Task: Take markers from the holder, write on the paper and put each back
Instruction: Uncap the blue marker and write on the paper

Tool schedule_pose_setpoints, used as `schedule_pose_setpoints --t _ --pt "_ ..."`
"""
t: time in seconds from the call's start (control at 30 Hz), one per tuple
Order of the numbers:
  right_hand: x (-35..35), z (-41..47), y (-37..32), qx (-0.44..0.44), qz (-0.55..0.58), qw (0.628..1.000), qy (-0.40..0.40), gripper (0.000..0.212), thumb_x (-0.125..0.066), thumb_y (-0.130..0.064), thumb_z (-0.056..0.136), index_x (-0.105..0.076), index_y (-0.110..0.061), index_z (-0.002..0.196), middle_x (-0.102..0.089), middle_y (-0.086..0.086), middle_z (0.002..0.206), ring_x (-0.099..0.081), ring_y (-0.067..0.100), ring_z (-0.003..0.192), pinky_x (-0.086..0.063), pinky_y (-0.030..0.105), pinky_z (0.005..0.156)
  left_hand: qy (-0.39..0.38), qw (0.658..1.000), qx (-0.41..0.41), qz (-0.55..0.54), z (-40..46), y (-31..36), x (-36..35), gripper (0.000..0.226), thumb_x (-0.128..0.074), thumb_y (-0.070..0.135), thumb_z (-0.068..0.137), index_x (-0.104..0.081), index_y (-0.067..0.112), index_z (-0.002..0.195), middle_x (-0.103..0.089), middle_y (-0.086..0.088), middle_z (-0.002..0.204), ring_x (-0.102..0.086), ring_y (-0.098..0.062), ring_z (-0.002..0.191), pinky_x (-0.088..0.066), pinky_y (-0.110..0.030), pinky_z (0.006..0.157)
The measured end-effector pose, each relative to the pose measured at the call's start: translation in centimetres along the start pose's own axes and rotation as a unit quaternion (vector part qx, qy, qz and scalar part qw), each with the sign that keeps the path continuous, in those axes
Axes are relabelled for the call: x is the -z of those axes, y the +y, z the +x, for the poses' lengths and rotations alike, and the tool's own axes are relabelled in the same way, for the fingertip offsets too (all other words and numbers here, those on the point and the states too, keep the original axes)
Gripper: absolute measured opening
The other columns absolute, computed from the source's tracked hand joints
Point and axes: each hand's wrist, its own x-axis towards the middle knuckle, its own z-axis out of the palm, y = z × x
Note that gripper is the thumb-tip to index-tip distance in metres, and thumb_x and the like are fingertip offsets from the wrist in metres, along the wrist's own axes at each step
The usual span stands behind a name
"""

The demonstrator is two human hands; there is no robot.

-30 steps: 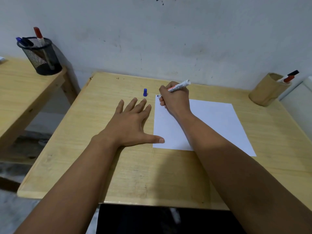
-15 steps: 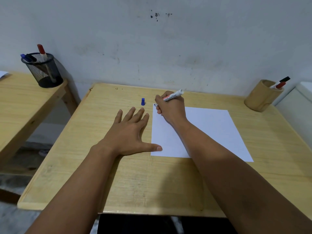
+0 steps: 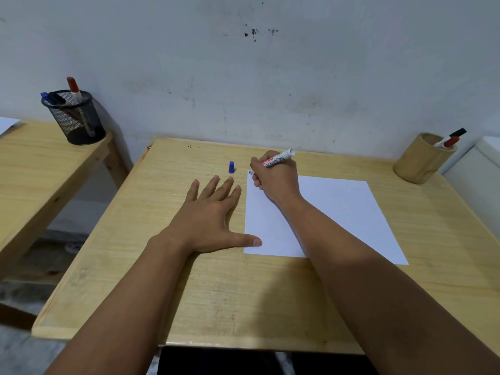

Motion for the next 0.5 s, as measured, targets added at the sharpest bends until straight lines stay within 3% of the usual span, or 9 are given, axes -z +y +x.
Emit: schedule_pose_setpoints --t 0.2,0.5 --pt "-0.16 0.05 0.02 -0.002 -0.01 1.0 -0.003 0.026 -0.074 -0.032 0.085 -0.067 -0.023 0.062 -0.08 0.012 0.071 -0.072 0.021 0.056 -0.063 0.043 0.065 -0.001 1.0 -0.002 0.0 -0.05 -0.04 0.02 0.133 -0.031 0.106 0.061 -0.008 0.028 0.166 0.006 0.007 0.173 0.015 -0.016 0.159 0.008 -0.056 0.126" --pt "-0.23 0.2 0.14 0.004 -0.034 0.999 -0.001 0.024 -0.074 -0.033 0.084 -0.07 -0.016 0.069 -0.078 0.009 0.068 -0.071 0.017 0.053 -0.066 0.049 0.067 0.0 1.0 -0.003 -0.002 -0.07 -0.03 0.06 0.133 -0.031 0.106 0.06 -0.009 0.028 0.166 0.005 0.006 0.174 0.015 -0.016 0.159 0.008 -0.056 0.126"
